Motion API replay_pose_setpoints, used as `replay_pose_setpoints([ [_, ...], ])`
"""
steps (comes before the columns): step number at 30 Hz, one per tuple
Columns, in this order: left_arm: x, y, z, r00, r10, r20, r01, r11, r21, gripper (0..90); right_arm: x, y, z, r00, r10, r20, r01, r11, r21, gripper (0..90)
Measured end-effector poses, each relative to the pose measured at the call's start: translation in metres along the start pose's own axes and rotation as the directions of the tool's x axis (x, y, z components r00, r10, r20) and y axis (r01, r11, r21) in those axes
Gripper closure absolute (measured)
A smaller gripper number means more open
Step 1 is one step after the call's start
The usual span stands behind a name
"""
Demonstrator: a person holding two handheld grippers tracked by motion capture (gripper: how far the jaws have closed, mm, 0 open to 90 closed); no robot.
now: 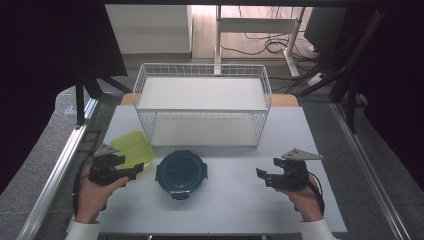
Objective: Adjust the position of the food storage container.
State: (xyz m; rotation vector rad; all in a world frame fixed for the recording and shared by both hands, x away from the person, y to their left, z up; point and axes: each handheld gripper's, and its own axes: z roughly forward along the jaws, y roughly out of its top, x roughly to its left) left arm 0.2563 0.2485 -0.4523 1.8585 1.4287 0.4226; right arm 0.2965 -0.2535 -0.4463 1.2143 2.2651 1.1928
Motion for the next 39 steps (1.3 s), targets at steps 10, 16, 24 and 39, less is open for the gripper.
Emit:
replay_pose_setpoints([
  [10, -0.006, 0.000, -0.002, 0.9999, 0.014, 0.003, -0.014, 0.9999, -0.006, 25.6, 0.003, -0.002, -0.005, 1.0000, 0.000, 0.007, 0.000, 1.000, 0.023, 24.6],
  [16, -0.010, 0.001, -0.005, 0.9994, 0.033, 0.007, -0.033, 0.9994, -0.008, 25.6, 0.009, -0.001, -0.008, 0.9998, -0.012, -0.015, 0.012, 1.000, 0.015, 25.2],
  [24, -0.008, 0.000, 0.003, 0.9991, 0.035, 0.024, -0.036, 0.9991, 0.022, 31.2, 0.002, -0.005, -0.003, 0.9997, 0.014, -0.019, -0.013, 0.999, 0.039, 25.6],
  [39, -0.010, 0.011, 0.013, 0.9990, 0.031, 0.031, -0.033, 0.9986, 0.042, 52.7, 0.000, -0.005, -0.003, 0.9997, 0.024, -0.001, -0.024, 0.999, 0.043, 27.0],
])
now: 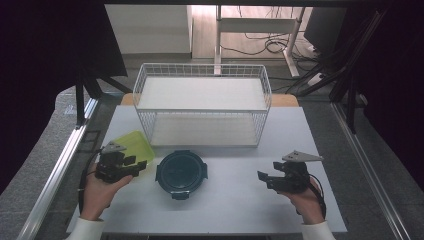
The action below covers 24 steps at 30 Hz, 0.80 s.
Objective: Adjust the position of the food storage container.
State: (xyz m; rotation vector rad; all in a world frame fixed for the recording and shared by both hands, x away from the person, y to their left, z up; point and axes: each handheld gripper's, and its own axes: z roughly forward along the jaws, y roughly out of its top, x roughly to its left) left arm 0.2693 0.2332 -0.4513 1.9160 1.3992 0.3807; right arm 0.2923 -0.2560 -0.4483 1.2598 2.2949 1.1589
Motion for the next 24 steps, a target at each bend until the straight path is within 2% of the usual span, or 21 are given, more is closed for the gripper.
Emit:
replay_pose_setpoints([
  [2, -0.003, 0.006, 0.009, 0.9999, 0.016, 0.002, -0.016, 0.9995, 0.026, 58.5, 0.000, 0.000, -0.001, 1.0000, 0.007, 0.005, -0.007, 1.000, 0.000, 27.0],
  [3, -0.004, 0.010, 0.013, 0.9996, 0.029, 0.004, -0.029, 0.9987, 0.043, 65.7, 0.000, 0.000, -0.002, 0.9999, 0.012, 0.005, -0.012, 1.000, -0.003, 27.2],
  [4, -0.006, 0.013, 0.018, 0.9991, 0.042, 0.006, -0.042, 0.9974, 0.059, 65.7, 0.000, 0.000, -0.002, 0.9999, 0.012, 0.005, -0.012, 1.000, -0.003, 27.2],
  [6, -0.008, 0.019, 0.026, 0.9978, 0.067, 0.007, -0.067, 0.9945, 0.080, 75.7, 0.000, -0.001, -0.002, 1.0000, 0.006, 0.007, -0.006, 1.000, 0.000, 27.2],
  [10, -0.009, 0.027, 0.041, 0.9962, 0.086, 0.013, -0.087, 0.9875, 0.131, 84.9, -0.002, -0.003, -0.003, 0.9997, 0.014, 0.019, -0.014, 1.000, 0.007, 27.4],
  [15, -0.014, 0.030, 0.059, 0.9941, 0.106, 0.025, -0.109, 0.9783, 0.176, 88.8, -0.005, -0.004, -0.004, 0.9989, 0.030, 0.037, -0.030, 0.999, 0.012, 27.5],
  [16, -0.014, 0.030, 0.059, 0.9941, 0.106, 0.025, -0.109, 0.9783, 0.176, 89.4, -0.005, -0.004, -0.004, 0.9989, 0.030, 0.037, -0.030, 0.999, 0.012, 27.5],
  [21, -0.019, 0.032, 0.073, 0.9904, 0.136, 0.026, -0.138, 0.9657, 0.220, 90.0, -0.005, -0.004, -0.004, 0.9987, 0.031, 0.041, -0.031, 0.999, 0.012, 27.5],
  [24, -0.018, 0.033, 0.073, 0.9901, 0.137, 0.031, -0.140, 0.9646, 0.223, 90.0, -0.005, -0.004, -0.003, 0.9986, 0.032, 0.043, -0.032, 0.999, 0.012, 27.4],
])
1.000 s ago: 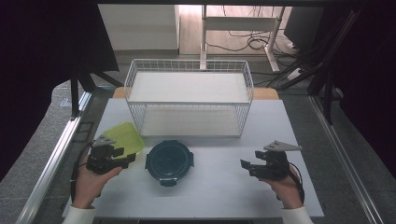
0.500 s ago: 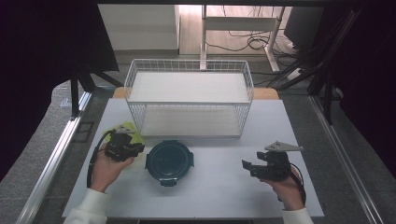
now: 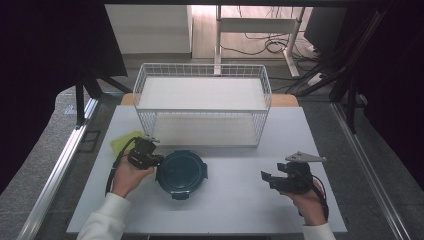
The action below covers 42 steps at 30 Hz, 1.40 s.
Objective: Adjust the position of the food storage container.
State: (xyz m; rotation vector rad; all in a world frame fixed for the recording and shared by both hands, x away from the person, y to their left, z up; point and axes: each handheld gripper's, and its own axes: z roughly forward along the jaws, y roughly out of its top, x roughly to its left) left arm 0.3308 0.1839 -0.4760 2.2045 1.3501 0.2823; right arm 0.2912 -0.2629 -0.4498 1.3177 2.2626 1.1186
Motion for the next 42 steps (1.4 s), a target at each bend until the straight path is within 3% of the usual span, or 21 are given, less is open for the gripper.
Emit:
replay_pose_setpoints([
  [3, -0.002, 0.003, 0.000, 0.9994, 0.031, -0.014, -0.031, 0.9994, 0.018, 90.0, 0.002, 0.001, 0.003, 1.0000, -0.004, -0.005, 0.004, 1.000, 0.006, 27.4],
  [16, -0.011, 0.006, 0.002, 0.9987, 0.048, -0.013, -0.048, 0.9986, 0.019, 90.0, 0.003, 0.002, 0.007, 1.0000, -0.002, -0.005, 0.002, 1.000, 0.015, 27.4],
  [28, -0.038, 0.009, 0.008, 0.9957, 0.091, 0.020, -0.091, 0.9959, 0.002, 90.0, 0.003, 0.002, 0.006, 1.0000, 0.000, -0.005, 0.001, 1.000, 0.012, 27.4],
  [37, -0.054, 0.008, 0.009, 0.9943, 0.095, 0.049, -0.094, 0.9955, -0.005, 90.0, 0.002, 0.002, 0.006, 1.0000, 0.001, -0.004, -0.001, 1.000, 0.012, 27.9],
  [42, -0.064, 0.008, 0.009, 0.9898, 0.126, 0.066, -0.126, 0.9920, -0.004, 90.0, 0.002, 0.002, 0.006, 1.0000, -0.003, -0.003, 0.003, 1.000, 0.009, 27.9],
])
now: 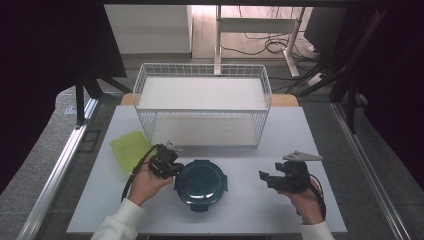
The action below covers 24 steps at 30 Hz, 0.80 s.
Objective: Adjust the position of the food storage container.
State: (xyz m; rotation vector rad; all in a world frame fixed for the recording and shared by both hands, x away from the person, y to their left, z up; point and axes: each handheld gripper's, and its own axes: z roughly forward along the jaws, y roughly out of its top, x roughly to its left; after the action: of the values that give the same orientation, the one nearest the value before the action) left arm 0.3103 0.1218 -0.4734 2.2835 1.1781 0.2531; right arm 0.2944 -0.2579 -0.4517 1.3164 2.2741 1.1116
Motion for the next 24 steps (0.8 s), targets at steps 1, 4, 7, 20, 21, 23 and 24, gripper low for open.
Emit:
replay_pose_setpoints([
  [1, -0.002, 0.000, 0.000, 1.0000, 0.002, 0.003, -0.002, 1.0000, 0.002, 90.0, 0.000, 0.000, 0.000, 1.0000, 0.001, 0.002, -0.001, 1.000, -0.001, 28.0],
  [4, -0.006, 0.000, 0.002, 0.9999, -0.010, 0.012, 0.010, 0.9997, -0.020, 90.0, 0.000, 0.000, -0.001, 1.0000, -0.004, 0.006, 0.004, 1.000, -0.007, 29.2],
  [7, -0.008, 0.001, 0.002, 0.9998, -0.004, 0.020, 0.005, 0.9998, -0.017, 90.0, 0.002, 0.001, -0.004, 1.0000, -0.008, 0.007, 0.008, 1.000, -0.023, 29.3],
  [20, 0.014, -0.028, -0.031, 0.9946, -0.080, 0.067, 0.092, 0.9755, -0.200, 90.0, 0.006, 0.001, -0.006, 0.9985, -0.031, -0.044, 0.028, 0.998, -0.056, 26.9],
  [21, 0.016, -0.037, -0.039, 0.9922, -0.103, 0.070, 0.116, 0.9711, -0.209, 88.6, 0.007, 0.003, -0.006, 0.9980, -0.036, -0.051, 0.032, 0.997, -0.070, 26.8],
  [23, 0.017, -0.041, -0.043, 0.9919, -0.110, 0.064, 0.121, 0.9685, -0.218, 85.0, 0.007, 0.004, -0.006, 0.9976, -0.041, -0.056, 0.037, 0.996, -0.077, 26.8],
  [24, 0.017, -0.046, -0.046, 0.9912, -0.119, 0.057, 0.129, 0.9653, -0.227, 81.1, 0.008, 0.006, -0.006, 0.9969, -0.048, -0.062, 0.043, 0.995, -0.085, 26.7],
])
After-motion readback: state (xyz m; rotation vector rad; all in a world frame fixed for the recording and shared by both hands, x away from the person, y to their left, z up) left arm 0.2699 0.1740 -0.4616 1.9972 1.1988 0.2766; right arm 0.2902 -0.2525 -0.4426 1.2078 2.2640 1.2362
